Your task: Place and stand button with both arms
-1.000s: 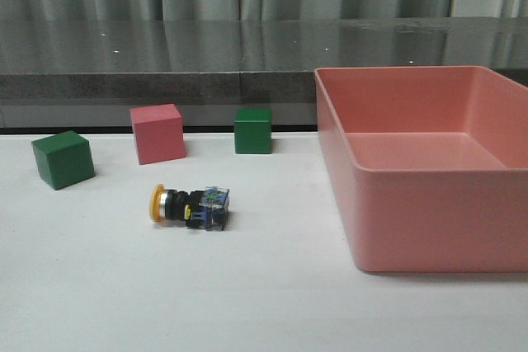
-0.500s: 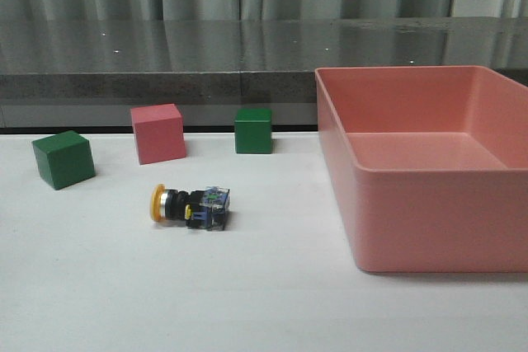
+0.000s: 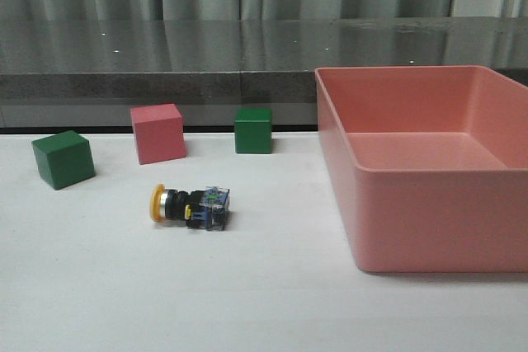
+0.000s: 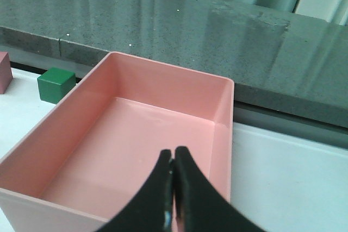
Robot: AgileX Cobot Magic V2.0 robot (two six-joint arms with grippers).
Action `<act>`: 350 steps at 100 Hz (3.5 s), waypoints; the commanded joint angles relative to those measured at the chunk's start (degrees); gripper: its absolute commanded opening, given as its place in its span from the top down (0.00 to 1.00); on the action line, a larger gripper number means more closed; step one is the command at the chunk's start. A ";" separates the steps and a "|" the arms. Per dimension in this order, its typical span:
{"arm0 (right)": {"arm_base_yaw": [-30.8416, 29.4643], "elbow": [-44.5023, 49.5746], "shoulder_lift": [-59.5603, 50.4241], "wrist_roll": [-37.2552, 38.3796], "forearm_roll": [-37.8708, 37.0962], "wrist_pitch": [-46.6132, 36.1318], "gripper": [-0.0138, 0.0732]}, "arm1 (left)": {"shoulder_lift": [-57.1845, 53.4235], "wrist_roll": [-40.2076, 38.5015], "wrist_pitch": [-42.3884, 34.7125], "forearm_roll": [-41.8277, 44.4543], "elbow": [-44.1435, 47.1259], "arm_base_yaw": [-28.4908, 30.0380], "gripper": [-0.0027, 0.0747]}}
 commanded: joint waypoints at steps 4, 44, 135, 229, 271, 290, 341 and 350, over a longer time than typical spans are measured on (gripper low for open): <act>-0.37 -1.55 0.08 0.03 0.23 -4.19 0.97 | -1.84 -0.50 -6.29 -6.58 0.48 0.10 0.99; -0.37 -1.55 0.08 0.03 0.23 -4.19 0.97 | 19.16 0.23 11.26 -12.94 -23.50 0.10 0.99; -0.37 -1.55 0.08 0.03 0.23 -4.19 0.97 | 80.68 36.53 8.25 -15.74 -57.87 -18.15 0.04; -0.37 -1.55 0.08 0.03 0.23 -4.19 0.97 | 89.32 89.70 23.51 -62.13 -57.87 -13.62 0.23; -0.37 -1.55 0.08 0.03 0.23 -4.19 0.97 | 93.83 109.65 46.01 -79.05 -57.87 -1.82 0.23; -0.37 -1.55 0.08 0.03 0.23 -4.19 0.97 | 96.94 109.65 50.86 -79.42 -57.87 -2.19 0.23; -0.37 -1.55 0.08 0.03 0.23 -4.19 0.97 | 106.34 135.05 60.09 -88.32 -57.87 -2.19 0.23; -0.37 -1.55 0.08 0.03 0.23 -4.19 0.97 | 108.21 136.90 60.36 -88.70 -57.87 -2.19 0.23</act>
